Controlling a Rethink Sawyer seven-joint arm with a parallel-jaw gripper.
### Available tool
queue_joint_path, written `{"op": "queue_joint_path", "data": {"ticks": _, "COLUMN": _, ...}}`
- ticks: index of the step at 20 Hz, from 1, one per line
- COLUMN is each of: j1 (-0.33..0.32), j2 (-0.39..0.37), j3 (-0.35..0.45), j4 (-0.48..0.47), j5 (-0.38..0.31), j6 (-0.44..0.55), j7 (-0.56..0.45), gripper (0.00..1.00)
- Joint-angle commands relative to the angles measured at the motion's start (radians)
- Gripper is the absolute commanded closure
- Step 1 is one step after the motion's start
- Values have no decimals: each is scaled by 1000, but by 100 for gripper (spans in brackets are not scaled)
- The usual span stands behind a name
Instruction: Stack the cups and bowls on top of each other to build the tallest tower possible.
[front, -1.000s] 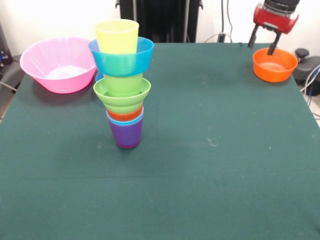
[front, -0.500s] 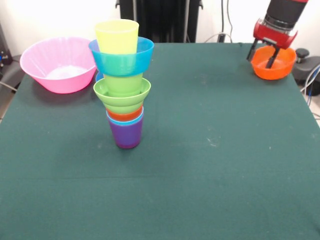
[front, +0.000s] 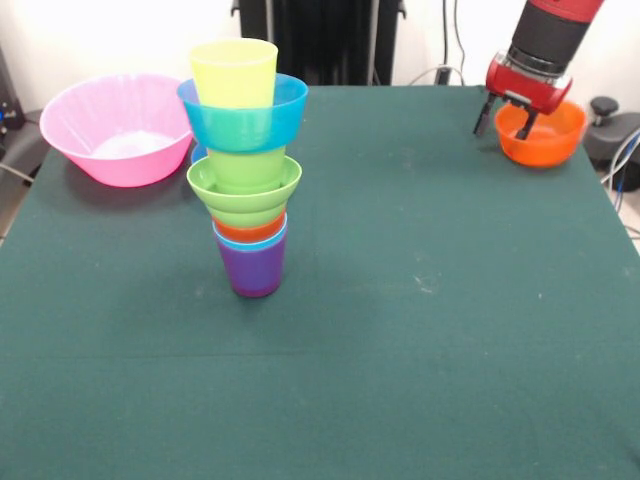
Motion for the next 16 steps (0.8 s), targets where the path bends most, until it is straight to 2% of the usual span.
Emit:
{"op": "queue_joint_path", "data": {"ticks": 1, "j1": -30, "j2": 15, "j3": 94, "j4": 33, "j5": -33, "j6": -72, "j7": 138, "gripper": 0}}
{"op": "queue_joint_path", "data": {"ticks": 5, "j1": -25, "j2": 35, "j3": 98, "j4": 14, "j5": -17, "j6": -81, "j7": 143, "gripper": 0}}
{"op": "queue_joint_path", "data": {"ticks": 11, "j1": -9, "j2": -21, "j3": 83, "j4": 17, "j5": 1, "j6": 3, "j7": 136, "gripper": 0}}
{"op": "queue_joint_path", "data": {"ticks": 16, "j1": -7, "j2": -14, "j3": 87, "j4": 19, "j5": 10, "j6": -19, "j7": 152, "gripper": 0}}
